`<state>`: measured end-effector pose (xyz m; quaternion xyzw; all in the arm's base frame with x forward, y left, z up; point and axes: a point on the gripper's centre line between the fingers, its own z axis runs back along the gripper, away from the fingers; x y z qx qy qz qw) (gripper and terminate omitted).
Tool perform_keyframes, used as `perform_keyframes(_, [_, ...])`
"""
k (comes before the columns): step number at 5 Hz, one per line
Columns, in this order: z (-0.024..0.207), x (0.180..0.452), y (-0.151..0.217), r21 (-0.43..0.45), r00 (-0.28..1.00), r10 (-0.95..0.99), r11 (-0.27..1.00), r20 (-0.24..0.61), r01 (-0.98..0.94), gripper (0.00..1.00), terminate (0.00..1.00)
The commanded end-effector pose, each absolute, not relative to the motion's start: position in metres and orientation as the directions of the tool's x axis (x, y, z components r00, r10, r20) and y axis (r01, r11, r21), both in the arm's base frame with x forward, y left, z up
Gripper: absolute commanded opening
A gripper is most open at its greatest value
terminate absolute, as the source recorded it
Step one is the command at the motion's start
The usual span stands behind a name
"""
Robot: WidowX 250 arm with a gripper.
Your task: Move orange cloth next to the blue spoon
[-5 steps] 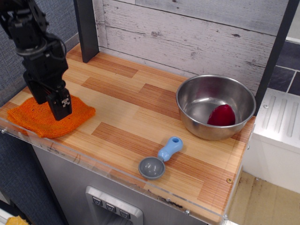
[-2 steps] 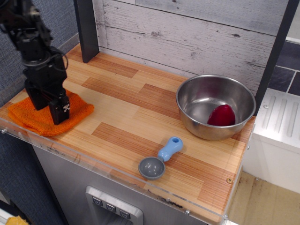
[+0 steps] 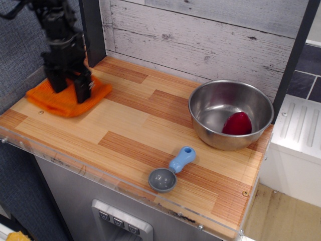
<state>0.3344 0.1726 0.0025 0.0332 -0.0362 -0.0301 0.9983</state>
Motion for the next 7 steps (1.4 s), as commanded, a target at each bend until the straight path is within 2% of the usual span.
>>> perform_keyframes(1, [-0.024, 0.364, 0.133, -0.06, 0.994, 0.008, 0.998, 0.113, -0.001, 1.0, 0.0])
perform_keyframes(2, [-0.006, 0.372, 0.117, -0.048, 0.987, -0.055, 0.997, 0.148, 0.062, 1.0, 0.0])
perform_keyframes(4, [0.083, 0.395, 0.126, 0.024, 0.949, -0.107, 0.994, 0.297, 0.105, 1.0, 0.0])
perform_keyframes(5, [0.119, 0.399, 0.125, 0.015, 0.935, -0.089, 0.996, 0.344, 0.09, 1.0, 0.0])
perform_keyframes(6, [0.142, 0.388, 0.117, 0.001, 0.941, -0.082, 0.996, 0.329, 0.086, 1.0, 0.0])
perform_keyframes(7, [0.152, 0.358, 0.1, -0.017, 0.958, -0.069, 0.997, 0.278, 0.077, 1.0, 0.0])
